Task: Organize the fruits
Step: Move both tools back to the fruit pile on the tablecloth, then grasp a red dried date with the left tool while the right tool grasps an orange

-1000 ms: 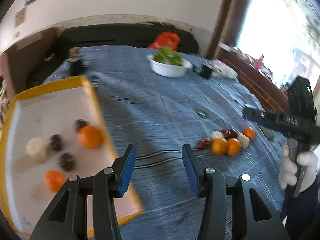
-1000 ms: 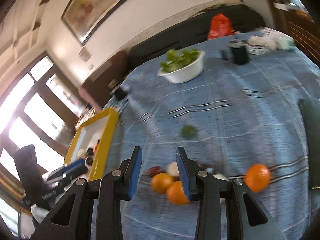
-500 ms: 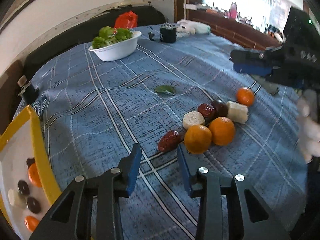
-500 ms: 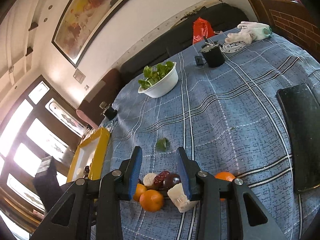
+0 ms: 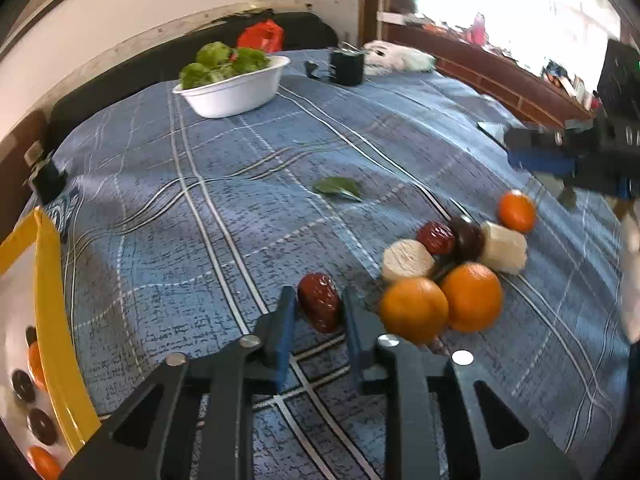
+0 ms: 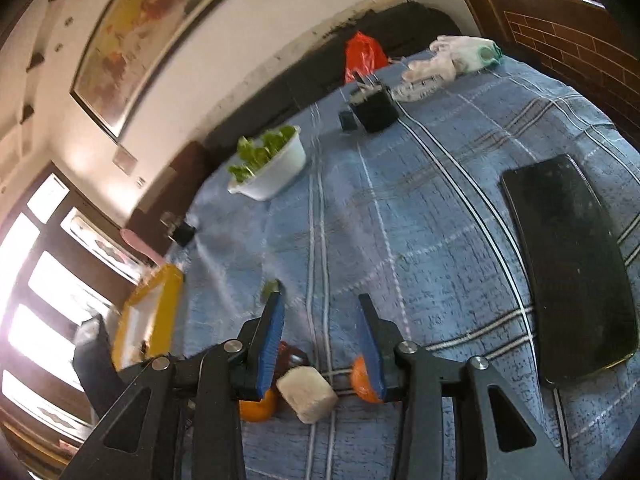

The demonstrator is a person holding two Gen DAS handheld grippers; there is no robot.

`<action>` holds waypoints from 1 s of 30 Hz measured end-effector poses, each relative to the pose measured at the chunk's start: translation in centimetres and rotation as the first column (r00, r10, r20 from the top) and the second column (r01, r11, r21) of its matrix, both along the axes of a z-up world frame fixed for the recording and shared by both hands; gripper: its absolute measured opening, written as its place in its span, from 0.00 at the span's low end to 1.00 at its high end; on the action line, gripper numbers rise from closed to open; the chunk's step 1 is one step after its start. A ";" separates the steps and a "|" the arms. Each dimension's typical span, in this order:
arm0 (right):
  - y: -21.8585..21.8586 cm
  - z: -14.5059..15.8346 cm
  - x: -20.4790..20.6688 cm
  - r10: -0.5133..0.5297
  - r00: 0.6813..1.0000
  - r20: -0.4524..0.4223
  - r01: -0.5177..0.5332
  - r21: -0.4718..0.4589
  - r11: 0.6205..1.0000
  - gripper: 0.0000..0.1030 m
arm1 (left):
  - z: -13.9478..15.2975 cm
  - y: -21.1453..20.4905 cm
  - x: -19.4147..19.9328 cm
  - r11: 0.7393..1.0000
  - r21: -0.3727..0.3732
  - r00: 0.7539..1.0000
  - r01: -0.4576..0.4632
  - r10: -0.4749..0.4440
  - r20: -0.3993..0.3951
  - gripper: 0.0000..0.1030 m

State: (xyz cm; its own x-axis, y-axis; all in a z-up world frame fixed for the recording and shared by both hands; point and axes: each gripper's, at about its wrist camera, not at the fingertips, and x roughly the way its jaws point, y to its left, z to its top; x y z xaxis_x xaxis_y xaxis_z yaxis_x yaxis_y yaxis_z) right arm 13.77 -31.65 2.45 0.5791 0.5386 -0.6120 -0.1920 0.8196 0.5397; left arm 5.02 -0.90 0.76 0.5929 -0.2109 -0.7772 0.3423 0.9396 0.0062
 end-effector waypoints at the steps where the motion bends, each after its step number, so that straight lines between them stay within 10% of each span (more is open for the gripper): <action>1: 0.0 -0.1 0.1 -0.006 1.000 -0.007 0.006 -0.008 1.000 0.39 | 0.0 0.2 0.0 1.000 -0.009 1.000 -0.007 0.007 -0.001 0.17; 13: 1.5 -0.4 -1.4 0.037 0.999 0.016 -0.034 -0.162 0.986 0.39 | 0.1 2.9 0.7 0.983 -0.174 0.997 -0.067 0.060 -0.044 0.17; 21: 4.1 -0.6 -3.3 0.077 0.991 0.109 -0.013 -0.499 0.867 0.37 | 0.2 3.0 0.5 0.979 -0.191 0.998 -0.065 0.059 -0.038 0.17; 30: 3.5 -1.5 -3.7 0.083 0.994 0.073 -0.031 -0.536 0.844 0.36 | 0.5 3.0 0.1 0.980 -0.189 0.998 -0.055 0.053 -0.018 0.17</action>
